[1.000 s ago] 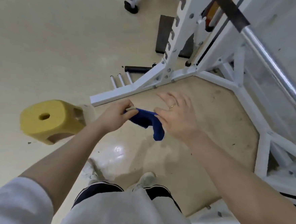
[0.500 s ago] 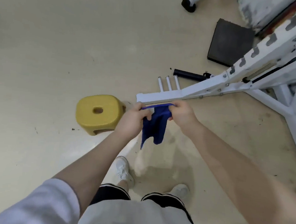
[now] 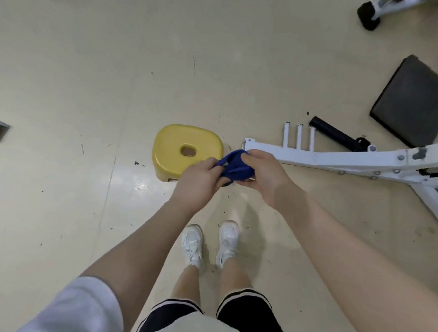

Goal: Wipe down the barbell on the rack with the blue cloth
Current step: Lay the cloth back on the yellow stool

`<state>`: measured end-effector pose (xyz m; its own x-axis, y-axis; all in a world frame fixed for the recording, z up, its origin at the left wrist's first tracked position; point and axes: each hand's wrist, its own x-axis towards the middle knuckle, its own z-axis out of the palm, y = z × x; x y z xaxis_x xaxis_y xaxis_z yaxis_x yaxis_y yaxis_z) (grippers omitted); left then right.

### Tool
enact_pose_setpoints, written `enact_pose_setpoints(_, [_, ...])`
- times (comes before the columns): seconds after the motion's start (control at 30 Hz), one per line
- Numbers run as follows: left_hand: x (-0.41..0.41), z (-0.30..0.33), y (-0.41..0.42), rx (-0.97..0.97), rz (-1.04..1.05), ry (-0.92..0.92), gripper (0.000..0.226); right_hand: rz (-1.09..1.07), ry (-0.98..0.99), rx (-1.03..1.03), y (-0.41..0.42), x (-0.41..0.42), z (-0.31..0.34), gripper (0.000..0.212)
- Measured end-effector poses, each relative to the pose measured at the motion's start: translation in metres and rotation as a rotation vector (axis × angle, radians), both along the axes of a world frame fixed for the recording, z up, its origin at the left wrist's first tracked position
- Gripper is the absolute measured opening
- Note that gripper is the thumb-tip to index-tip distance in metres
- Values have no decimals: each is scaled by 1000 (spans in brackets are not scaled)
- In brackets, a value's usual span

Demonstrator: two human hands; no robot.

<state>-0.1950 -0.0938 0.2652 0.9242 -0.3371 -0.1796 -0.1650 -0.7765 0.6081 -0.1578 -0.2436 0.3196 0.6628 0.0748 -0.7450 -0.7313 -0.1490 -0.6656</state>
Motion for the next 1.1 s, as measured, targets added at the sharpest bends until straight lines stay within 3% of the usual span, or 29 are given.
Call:
enact_pose_setpoints(0.1, [11,-25,21,108,-2,-49,31,-24,0,52,-2,13,-25,27])
enact_pose_setpoints(0.17, [16,-41,32,93,24,-97,29,14,30,104,2,18,-42,28])
enact_pose_setpoints(0.33, [14,-66,28,-222,204,-29,33,23,149,226,16,25,-80,57])
enact_pose_setpoints(0.47, [4,-82,18,-267,228,13,32,95,189,280,17,26,-99,54])
enact_pose_setpoints(0.67, [15,-95,13,-138,239,42,42,140,180,425,10,37,-103,40])
enact_pose_setpoints(0.8, [28,-103,25,39,276,8,39,36,143,364,10,48,-109,30])
enact_pose_setpoints(0.9, [46,-103,41,83,266,-79,36,-72,11,169,14,62,-109,12])
enact_pose_setpoints(0.97, [60,-98,51,79,252,-173,33,-116,-103,72,20,74,-104,20])
enact_pose_setpoints(1.1, [81,-83,66,87,268,-331,23,-164,-218,88,31,92,-91,24])
